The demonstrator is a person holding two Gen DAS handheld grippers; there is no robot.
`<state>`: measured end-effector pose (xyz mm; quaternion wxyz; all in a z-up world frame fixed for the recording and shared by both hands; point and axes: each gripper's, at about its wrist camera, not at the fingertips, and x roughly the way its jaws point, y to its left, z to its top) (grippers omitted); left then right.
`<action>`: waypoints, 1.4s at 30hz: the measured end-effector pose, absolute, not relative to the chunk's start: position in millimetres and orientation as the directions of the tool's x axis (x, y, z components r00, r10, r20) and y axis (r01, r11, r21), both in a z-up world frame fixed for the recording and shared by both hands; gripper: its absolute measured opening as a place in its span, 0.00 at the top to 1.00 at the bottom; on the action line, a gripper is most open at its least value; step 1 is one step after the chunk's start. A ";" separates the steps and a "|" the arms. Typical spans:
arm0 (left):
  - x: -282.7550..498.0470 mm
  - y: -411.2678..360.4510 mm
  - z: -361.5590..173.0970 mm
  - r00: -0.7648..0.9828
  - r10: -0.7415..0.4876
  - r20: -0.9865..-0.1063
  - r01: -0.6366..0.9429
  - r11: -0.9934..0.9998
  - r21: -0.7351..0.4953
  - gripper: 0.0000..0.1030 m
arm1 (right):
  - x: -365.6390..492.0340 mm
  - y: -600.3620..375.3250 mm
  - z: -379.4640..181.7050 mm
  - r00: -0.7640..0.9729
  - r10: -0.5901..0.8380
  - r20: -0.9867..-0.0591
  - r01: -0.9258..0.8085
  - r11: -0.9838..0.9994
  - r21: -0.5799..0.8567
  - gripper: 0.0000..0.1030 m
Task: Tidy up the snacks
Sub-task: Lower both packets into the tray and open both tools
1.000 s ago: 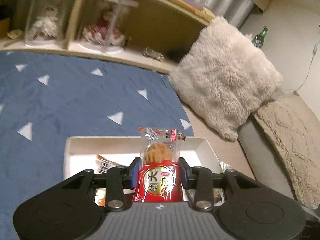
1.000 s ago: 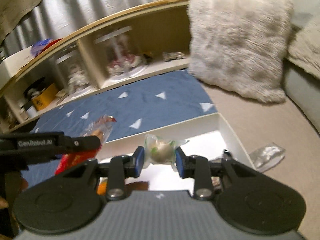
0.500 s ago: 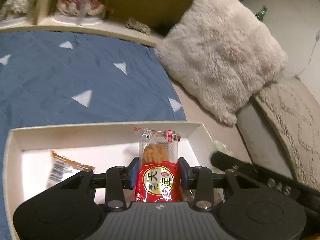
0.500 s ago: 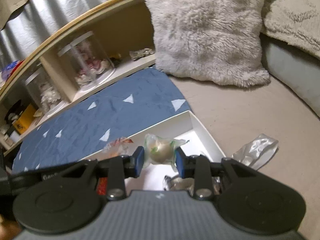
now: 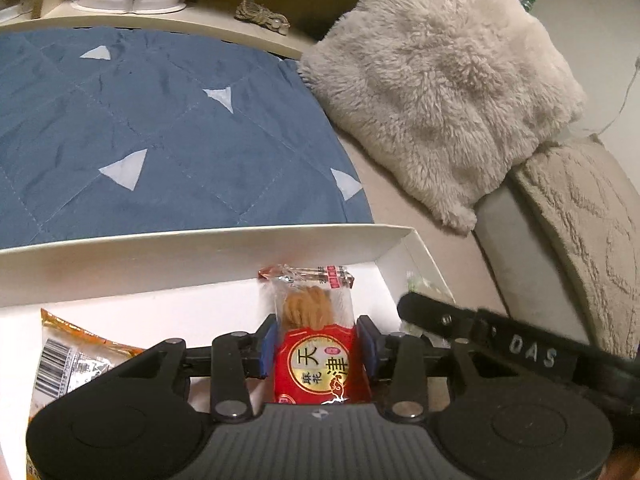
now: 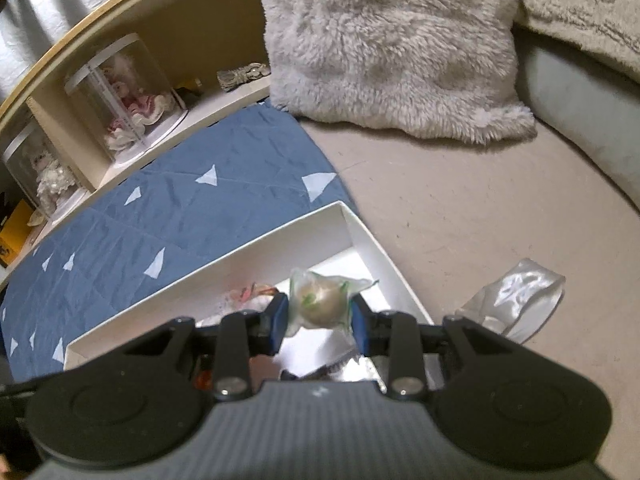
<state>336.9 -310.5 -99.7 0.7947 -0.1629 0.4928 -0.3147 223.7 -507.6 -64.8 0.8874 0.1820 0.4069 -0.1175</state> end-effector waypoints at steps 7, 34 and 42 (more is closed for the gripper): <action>333.0 -302.0 -99.3 0.301 -0.651 -0.697 0.342 0.756 -0.558 0.40 | 225.1 -509.5 -65.0 0.655 -0.052 -0.754 0.373 0.889 0.263 0.42; 289.1 -256.4 -48.8 0.361 -0.545 -0.757 0.373 0.828 -0.419 0.00 | 190.3 -477.8 -28.2 0.639 -0.139 -0.757 0.391 0.906 0.163 0.03; 266.7 -227.8 -18.7 0.403 -0.519 -0.754 0.385 0.843 -0.376 0.00 | 167.2 -457.0 -7.9 0.653 -0.148 -0.743 0.351 0.928 0.124 0.01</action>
